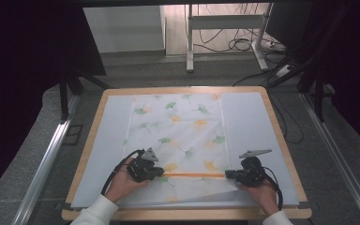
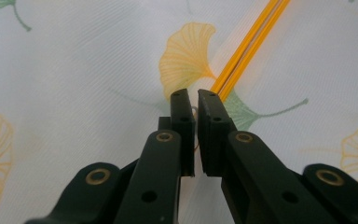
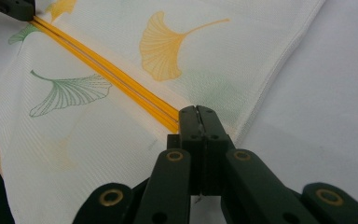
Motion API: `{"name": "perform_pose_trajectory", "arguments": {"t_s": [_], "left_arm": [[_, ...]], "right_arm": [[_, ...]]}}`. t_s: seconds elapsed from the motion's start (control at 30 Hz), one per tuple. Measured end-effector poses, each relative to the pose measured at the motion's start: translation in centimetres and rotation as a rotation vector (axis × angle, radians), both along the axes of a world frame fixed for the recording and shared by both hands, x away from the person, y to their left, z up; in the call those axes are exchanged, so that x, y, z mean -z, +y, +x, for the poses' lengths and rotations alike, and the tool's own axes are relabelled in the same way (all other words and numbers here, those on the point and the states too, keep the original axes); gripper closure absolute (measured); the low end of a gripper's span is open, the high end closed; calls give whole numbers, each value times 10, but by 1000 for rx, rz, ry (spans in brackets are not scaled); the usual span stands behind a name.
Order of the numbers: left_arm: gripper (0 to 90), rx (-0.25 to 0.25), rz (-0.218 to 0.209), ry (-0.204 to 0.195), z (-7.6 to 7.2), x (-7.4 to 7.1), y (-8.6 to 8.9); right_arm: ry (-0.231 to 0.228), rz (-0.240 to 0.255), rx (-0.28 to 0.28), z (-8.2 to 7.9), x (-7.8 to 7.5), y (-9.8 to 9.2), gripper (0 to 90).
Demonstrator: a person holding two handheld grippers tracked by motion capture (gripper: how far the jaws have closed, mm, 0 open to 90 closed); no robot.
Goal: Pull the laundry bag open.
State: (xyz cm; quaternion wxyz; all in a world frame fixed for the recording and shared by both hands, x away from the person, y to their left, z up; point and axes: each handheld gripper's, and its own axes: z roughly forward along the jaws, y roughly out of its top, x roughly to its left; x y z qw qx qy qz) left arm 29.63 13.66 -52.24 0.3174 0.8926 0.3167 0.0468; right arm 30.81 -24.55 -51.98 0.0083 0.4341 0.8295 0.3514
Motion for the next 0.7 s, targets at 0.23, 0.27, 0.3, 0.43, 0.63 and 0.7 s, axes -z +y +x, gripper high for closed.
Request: {"name": "perform_pose_trajectory", "arguments": {"t_s": [0.23, 0.27, 0.3, 0.43, 0.63, 0.7], "left_arm": [[861, -17, -4, 2, -1, 0, 8], [860, -20, -4, 1, -1, 0, 9], [860, -20, -5, 1, -1, 0, 11], [860, -25, -6, 4, -2, 0, 14], [860, -29, -3, 9, -3, 0, 18], [861, -34, -2, 9, -3, 0, 20]], "right_arm": [[-1, -1, -1, 0, 0, 0, 899], [-1, -1, -1, 0, 0, 0, 899], [-1, -1, -1, 0, 0, 0, 899], [-2, -1, -2, 0, 0, 0, 899], [-5, -2, -2, 0, 0, 0, 899], [-5, -3, -2, 0, 0, 0, 899]]}}
